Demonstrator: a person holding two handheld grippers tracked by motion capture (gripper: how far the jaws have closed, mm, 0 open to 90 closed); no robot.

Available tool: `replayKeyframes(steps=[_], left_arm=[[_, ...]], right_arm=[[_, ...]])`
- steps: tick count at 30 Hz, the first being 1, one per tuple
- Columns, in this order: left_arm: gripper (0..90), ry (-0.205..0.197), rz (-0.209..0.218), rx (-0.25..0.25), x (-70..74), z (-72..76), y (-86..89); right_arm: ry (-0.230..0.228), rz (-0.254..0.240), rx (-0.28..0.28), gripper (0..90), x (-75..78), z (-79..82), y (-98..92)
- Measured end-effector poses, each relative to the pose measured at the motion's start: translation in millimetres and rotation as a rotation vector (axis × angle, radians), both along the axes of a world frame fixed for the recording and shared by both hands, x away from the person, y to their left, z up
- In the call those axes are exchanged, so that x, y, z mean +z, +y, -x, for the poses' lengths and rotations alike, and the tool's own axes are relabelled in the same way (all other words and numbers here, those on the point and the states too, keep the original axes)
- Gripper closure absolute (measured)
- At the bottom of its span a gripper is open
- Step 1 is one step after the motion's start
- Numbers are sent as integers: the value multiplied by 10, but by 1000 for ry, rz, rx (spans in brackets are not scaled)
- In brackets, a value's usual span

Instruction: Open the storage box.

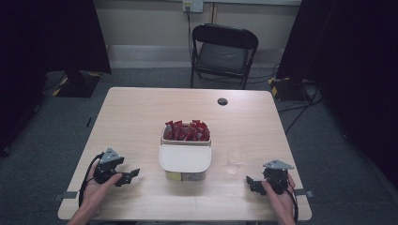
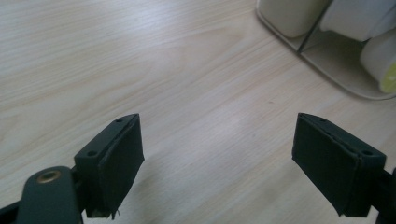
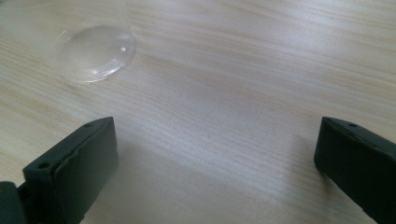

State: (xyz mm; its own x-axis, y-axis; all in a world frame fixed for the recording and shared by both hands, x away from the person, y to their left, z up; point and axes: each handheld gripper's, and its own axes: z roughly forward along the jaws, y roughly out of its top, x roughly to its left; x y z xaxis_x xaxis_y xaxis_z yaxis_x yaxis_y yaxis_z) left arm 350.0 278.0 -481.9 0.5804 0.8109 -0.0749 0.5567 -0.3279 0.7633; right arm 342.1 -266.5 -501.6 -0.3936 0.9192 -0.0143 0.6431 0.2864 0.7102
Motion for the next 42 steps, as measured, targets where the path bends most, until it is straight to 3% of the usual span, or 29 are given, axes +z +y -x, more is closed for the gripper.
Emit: replayKeyframes(steps=[12, 22, 42], left_arm=[[162, -26, 56, -34, 96, 52, -117], [162, -40, 71, -71, 152, 81, -223], [161, -39, 126, -149, 306, 143, -459]], right_arm=[[0, 0, 0, 0, 0, 0, -1], [0, 0, 0, 0, 0, 0, 0], [0, 0, 0, 0, 0, 0, 0]])
